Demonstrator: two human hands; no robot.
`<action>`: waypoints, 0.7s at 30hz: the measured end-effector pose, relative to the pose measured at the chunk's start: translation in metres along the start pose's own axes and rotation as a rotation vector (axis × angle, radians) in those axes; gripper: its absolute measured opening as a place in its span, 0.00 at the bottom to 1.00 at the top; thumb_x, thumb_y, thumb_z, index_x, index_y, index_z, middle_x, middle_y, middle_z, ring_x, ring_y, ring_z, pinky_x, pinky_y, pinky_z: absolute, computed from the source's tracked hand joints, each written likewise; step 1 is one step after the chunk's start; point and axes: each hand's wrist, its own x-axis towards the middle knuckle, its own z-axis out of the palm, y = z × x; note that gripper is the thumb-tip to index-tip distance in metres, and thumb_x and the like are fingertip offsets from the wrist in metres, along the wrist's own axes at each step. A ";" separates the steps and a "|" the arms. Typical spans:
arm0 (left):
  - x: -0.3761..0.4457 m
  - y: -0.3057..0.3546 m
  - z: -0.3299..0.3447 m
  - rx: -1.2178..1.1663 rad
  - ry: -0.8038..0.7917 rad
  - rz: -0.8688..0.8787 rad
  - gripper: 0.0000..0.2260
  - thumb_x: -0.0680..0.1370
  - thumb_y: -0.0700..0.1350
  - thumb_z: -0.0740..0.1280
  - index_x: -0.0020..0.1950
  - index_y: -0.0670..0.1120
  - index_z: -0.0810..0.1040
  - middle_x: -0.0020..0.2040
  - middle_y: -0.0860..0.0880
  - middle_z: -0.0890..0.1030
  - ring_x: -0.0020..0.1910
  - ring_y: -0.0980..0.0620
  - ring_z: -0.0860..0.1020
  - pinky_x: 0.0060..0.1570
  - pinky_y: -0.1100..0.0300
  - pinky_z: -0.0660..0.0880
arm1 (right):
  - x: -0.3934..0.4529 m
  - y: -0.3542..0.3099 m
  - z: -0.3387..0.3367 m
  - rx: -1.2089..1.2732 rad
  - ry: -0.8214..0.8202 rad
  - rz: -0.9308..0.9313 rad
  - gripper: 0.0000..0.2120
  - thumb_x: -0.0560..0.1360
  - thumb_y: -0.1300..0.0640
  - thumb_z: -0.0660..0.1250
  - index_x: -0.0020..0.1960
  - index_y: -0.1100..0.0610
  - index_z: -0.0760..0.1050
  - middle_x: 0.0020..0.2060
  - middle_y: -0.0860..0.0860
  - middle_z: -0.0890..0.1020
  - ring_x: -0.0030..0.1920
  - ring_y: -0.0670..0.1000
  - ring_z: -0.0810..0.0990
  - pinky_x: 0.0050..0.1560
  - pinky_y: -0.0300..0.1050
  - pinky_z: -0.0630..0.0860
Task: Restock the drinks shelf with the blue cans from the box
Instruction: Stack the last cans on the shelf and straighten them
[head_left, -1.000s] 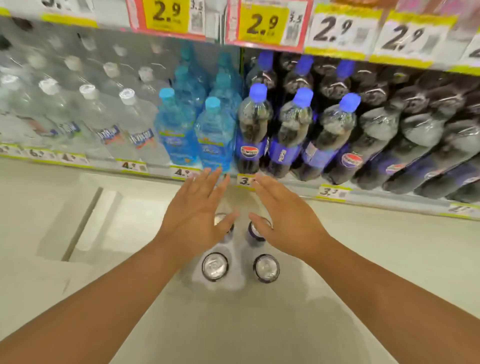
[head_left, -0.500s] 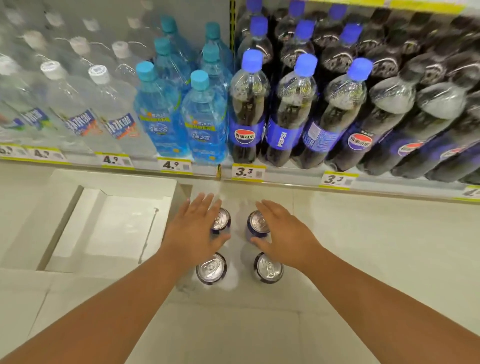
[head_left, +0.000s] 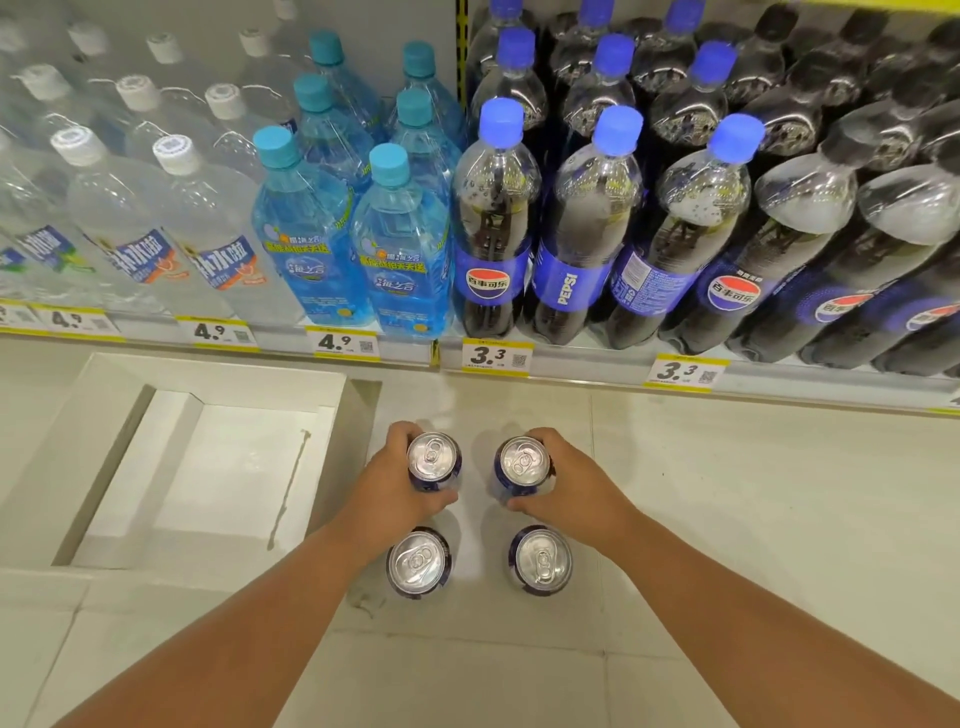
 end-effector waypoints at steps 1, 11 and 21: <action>-0.001 0.002 0.000 -0.040 0.011 -0.014 0.30 0.65 0.45 0.83 0.59 0.52 0.69 0.48 0.59 0.81 0.46 0.62 0.81 0.41 0.74 0.73 | 0.000 0.001 0.000 0.029 0.006 -0.001 0.35 0.63 0.51 0.82 0.65 0.44 0.69 0.53 0.41 0.80 0.53 0.42 0.79 0.52 0.34 0.72; -0.051 0.081 -0.052 -0.340 0.213 0.009 0.30 0.64 0.46 0.84 0.61 0.60 0.75 0.54 0.57 0.83 0.55 0.57 0.81 0.57 0.57 0.77 | -0.040 -0.077 -0.034 0.271 0.279 -0.074 0.31 0.62 0.52 0.83 0.62 0.43 0.75 0.54 0.37 0.82 0.55 0.38 0.79 0.60 0.38 0.75; -0.189 0.310 -0.254 -0.365 0.244 0.114 0.29 0.64 0.47 0.83 0.55 0.70 0.74 0.52 0.66 0.82 0.54 0.64 0.80 0.55 0.62 0.75 | -0.186 -0.308 -0.216 0.375 0.279 -0.120 0.30 0.62 0.52 0.83 0.61 0.43 0.76 0.55 0.38 0.82 0.55 0.38 0.80 0.56 0.36 0.75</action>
